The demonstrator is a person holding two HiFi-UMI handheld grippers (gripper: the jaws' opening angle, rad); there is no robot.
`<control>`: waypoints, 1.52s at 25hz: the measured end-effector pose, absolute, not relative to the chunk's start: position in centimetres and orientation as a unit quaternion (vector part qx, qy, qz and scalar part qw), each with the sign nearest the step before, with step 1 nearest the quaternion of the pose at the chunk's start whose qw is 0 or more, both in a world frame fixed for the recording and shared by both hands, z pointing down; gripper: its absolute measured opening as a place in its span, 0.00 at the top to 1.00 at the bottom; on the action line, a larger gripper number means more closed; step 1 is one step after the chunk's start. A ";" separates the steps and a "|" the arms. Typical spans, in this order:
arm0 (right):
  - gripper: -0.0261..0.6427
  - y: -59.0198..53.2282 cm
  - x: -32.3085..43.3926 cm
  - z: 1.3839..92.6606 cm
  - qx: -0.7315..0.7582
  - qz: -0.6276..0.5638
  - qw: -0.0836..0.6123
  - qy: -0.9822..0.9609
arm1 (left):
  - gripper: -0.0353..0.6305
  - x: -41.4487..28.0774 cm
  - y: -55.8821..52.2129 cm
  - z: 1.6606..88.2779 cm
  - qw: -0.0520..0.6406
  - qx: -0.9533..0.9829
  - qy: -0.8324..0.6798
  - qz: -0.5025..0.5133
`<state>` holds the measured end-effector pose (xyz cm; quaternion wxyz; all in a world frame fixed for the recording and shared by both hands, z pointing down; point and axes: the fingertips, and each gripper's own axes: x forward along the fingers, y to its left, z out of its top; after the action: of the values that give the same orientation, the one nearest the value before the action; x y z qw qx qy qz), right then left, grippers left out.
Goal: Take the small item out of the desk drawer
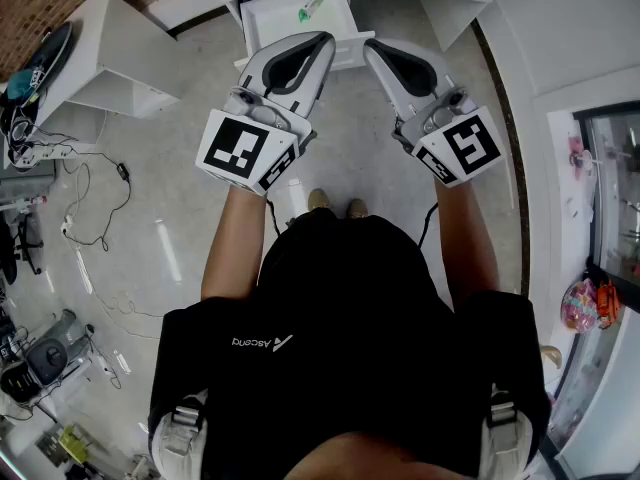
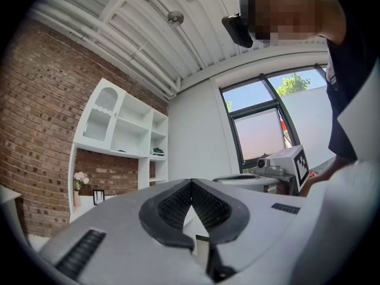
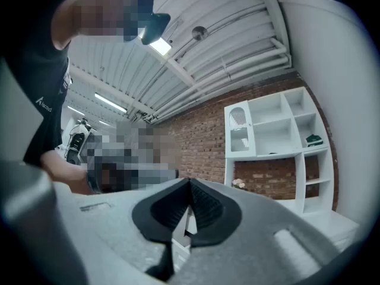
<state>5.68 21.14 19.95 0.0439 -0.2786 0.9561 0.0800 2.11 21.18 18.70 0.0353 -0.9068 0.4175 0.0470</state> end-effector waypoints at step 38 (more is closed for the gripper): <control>0.96 12.8 -2.9 23.7 -0.325 0.061 0.009 0.944 | 0.95 -11.0 11.6 25.4 0.011 -0.904 0.426 0.034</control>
<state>-2.89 12.79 23.70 0.0091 -0.3253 0.9436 0.0607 -11.03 11.60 25.38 0.0114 -0.9043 0.4255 0.0337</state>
